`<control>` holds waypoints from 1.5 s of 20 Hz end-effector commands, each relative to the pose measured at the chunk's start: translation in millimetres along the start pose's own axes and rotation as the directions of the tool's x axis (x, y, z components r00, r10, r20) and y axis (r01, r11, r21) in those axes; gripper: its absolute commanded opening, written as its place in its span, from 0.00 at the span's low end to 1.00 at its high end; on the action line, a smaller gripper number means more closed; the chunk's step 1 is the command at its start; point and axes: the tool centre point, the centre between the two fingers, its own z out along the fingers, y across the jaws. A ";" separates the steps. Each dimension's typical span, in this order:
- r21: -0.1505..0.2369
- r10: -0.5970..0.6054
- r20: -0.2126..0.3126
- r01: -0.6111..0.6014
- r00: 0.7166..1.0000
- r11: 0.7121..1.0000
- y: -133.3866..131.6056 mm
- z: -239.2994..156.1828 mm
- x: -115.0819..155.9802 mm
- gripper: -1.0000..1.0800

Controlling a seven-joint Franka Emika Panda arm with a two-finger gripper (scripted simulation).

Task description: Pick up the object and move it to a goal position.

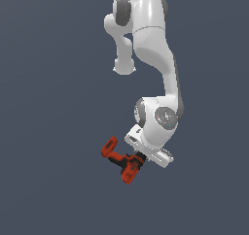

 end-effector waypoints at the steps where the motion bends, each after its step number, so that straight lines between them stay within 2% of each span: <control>1: 0.000 0.000 0.000 0.000 1.000 1.000 0.4 0.9 0.4 0.00; 10: 0.000 0.000 0.000 0.000 1.000 1.000 1.2 0.1 -0.1 0.00; 17: 0.000 0.000 0.000 0.000 1.000 1.000 13.0 0.0 -3.2 0.00; 23: 0.000 0.000 0.000 0.000 1.000 1.000 34.7 -0.4 -9.1 0.00; 30: 0.001 0.000 0.001 0.000 1.000 1.000 76.2 -0.9 -19.8 0.00</control>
